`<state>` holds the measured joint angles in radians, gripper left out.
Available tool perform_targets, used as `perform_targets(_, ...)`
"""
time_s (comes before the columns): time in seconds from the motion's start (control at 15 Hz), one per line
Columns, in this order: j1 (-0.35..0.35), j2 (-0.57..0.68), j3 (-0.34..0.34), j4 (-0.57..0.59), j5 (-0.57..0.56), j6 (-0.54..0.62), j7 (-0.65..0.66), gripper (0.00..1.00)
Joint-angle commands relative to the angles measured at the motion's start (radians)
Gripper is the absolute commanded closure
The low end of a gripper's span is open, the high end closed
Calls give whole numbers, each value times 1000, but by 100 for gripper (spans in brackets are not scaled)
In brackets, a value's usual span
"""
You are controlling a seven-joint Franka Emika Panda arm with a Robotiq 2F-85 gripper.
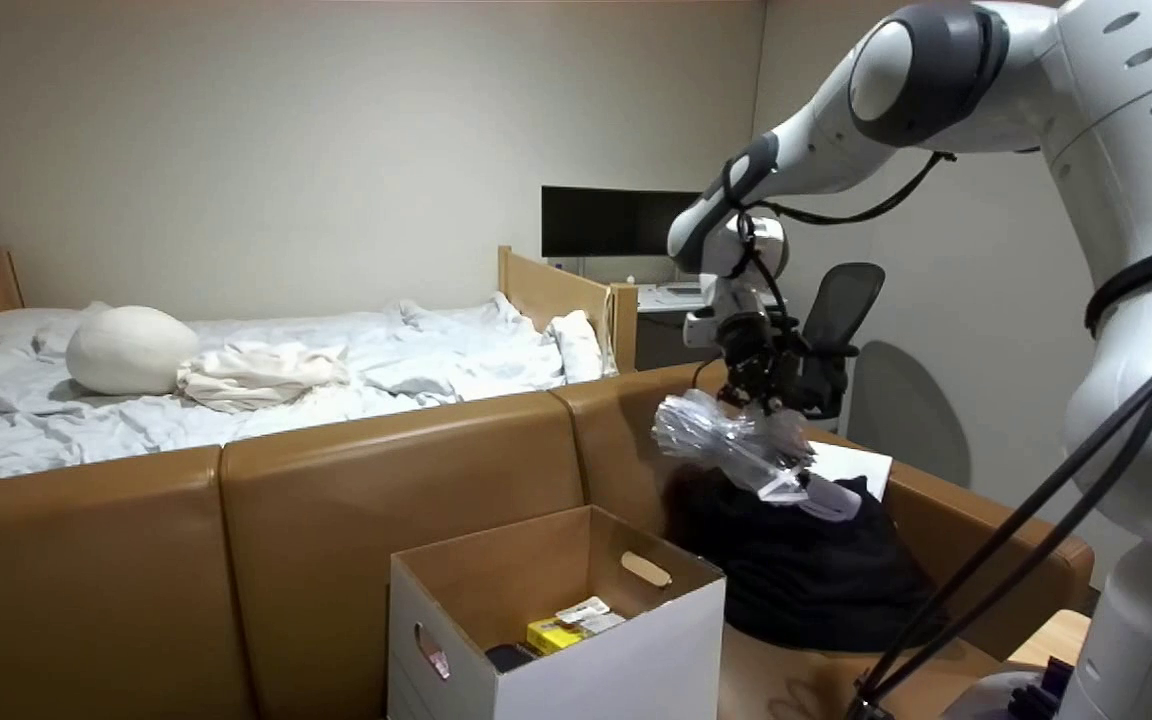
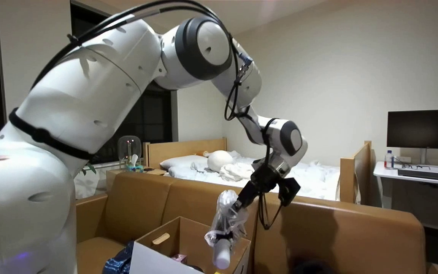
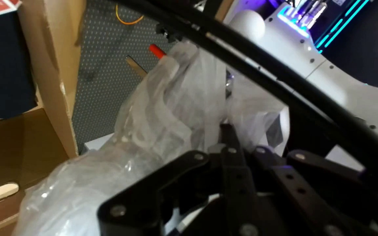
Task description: Take the umbrella and the jacket out of the box
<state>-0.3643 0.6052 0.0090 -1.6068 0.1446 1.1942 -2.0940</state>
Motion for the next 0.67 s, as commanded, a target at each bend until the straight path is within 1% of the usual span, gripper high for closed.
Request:
perform_targets(0.0, -78, 5, -76, 52, 22, -139, -68, 97)
perform_targets(0.13, -114, 39, -112, 122, 24, -211, -67, 98)
perform_targets(0.27, -147, 77, -140, 197, 49, -276, -27, 98)
perform_targets(0.47, -186, 144, -177, 303, 166, -353, 114, 98)
perform_targets(0.6, -206, 174, -187, 346, 268, -359, 235, 98)
